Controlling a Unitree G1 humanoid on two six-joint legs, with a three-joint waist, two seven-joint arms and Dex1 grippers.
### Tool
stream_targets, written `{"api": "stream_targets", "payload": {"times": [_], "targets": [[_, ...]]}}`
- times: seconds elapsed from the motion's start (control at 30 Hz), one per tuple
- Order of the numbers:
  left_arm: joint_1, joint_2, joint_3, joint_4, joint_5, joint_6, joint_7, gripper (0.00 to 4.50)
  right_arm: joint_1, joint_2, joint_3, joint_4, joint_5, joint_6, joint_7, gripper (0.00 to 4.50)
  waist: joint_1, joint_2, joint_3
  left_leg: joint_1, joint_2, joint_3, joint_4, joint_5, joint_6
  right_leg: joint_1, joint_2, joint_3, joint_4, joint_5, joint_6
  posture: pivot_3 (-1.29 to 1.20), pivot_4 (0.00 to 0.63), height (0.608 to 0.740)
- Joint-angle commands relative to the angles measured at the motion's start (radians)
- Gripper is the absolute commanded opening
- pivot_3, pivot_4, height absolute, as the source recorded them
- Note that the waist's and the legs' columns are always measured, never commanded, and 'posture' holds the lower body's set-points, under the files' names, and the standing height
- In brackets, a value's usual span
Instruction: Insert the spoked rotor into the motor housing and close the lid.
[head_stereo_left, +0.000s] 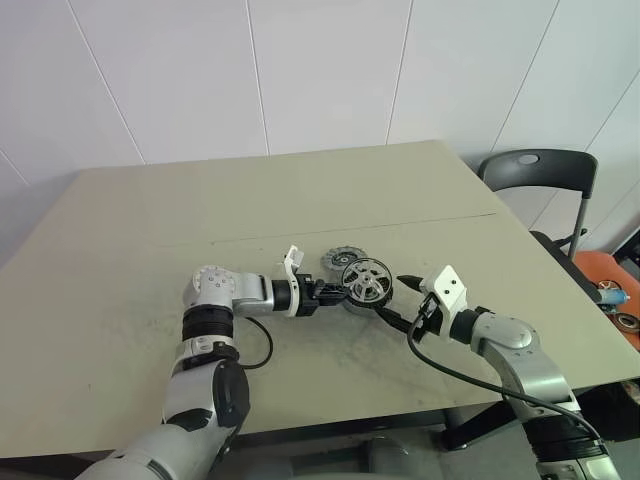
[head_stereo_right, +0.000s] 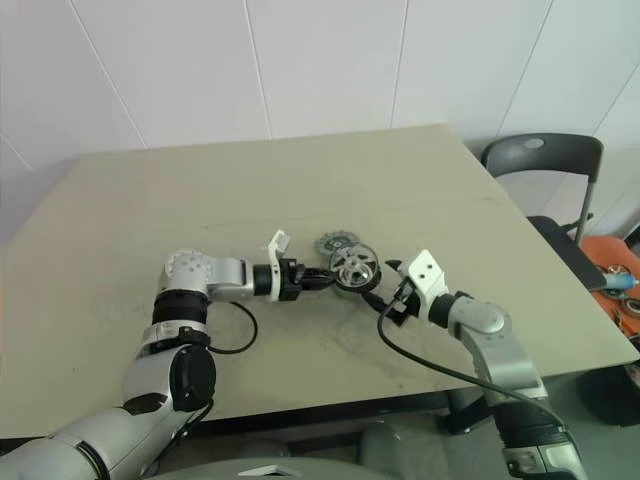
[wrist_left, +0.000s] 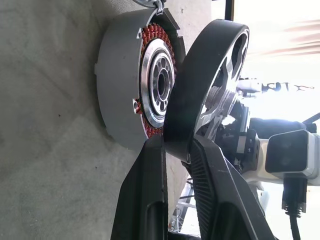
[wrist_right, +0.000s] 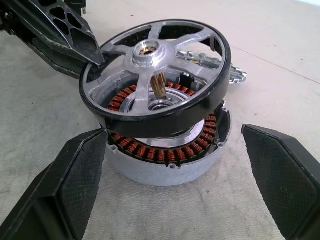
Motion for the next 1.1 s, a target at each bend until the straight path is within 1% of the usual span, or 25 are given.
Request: {"api": "stream_targets", "payload": {"times": [0.03,0.27,0.73,0.8,1.0,1.03,1.1], "targets": [[-0.035,-0.007,0.022,-0.011,-0.011,0.022,0.005,0.36,-0.013,0.007,-0.008,-0.016,0.004,-0.02,-0.004,4.5,0.001,0.0,0.0,0.0,0.0,0.0,0.0,0.0,0.0,0.0,0.0,0.0,0.0,0.0,0.0,0.0,0.0,0.74],[-0.019,-0.01,0.025,-0.032,-0.003,0.047,0.015,0.36,-0.017,0.009,-0.007,-0.014,0.001,-0.024,-0.004,4.5,0.0,0.0,0.0,0.0,0.0,0.0,0.0,0.0,0.0,0.0,0.0,0.0,0.0,0.0,0.0,0.0,0.0,0.74],[-0.004,-0.007,-0.003,-0.047,0.017,0.033,0.003,0.36,-0.016,0.01,-0.008,-0.016,-0.002,-0.025,-0.006,4.5,0.0,0.0,0.0,0.0,0.0,0.0,0.0,0.0,0.0,0.0,0.0,0.0,0.0,0.0,0.0,0.0,0.0,0.74],[-0.003,-0.007,-0.007,-0.05,0.015,0.036,-0.002,1.09,-0.018,0.011,-0.008,-0.015,-0.002,-0.025,-0.007,4.5,0.0,0.0,0.0,0.0,0.0,0.0,0.0,0.0,0.0,0.0,0.0,0.0,0.0,0.0,0.0,0.0,0.0,0.74],[0.007,-0.003,-0.04,-0.069,0.027,0.027,-0.005,2.97,-0.02,0.012,-0.007,-0.013,-0.002,-0.028,-0.008,4.5,0.0,0.0,0.0,0.0,0.0,0.0,0.0,0.0,0.0,0.0,0.0,0.0,0.0,0.0,0.0,0.0,0.0,0.74],[0.004,0.0,-0.042,-0.067,0.027,0.023,-0.01,3.34,-0.02,0.013,-0.007,-0.012,-0.002,-0.028,-0.008,4.5,0.0,0.0,0.0,0.0,0.0,0.0,0.0,0.0,0.0,0.0,0.0,0.0,0.0,0.0,0.0,0.0,0.0,0.74],[-0.002,0.014,-0.059,-0.07,0.031,0.006,-0.03,3.34,-0.021,0.013,-0.007,-0.011,-0.003,-0.028,-0.008,4.5,0.0,0.0,0.0,0.0,0.0,0.0,0.0,0.0,0.0,0.0,0.0,0.0,0.0,0.0,-0.001,0.0,0.0,0.74]]}}
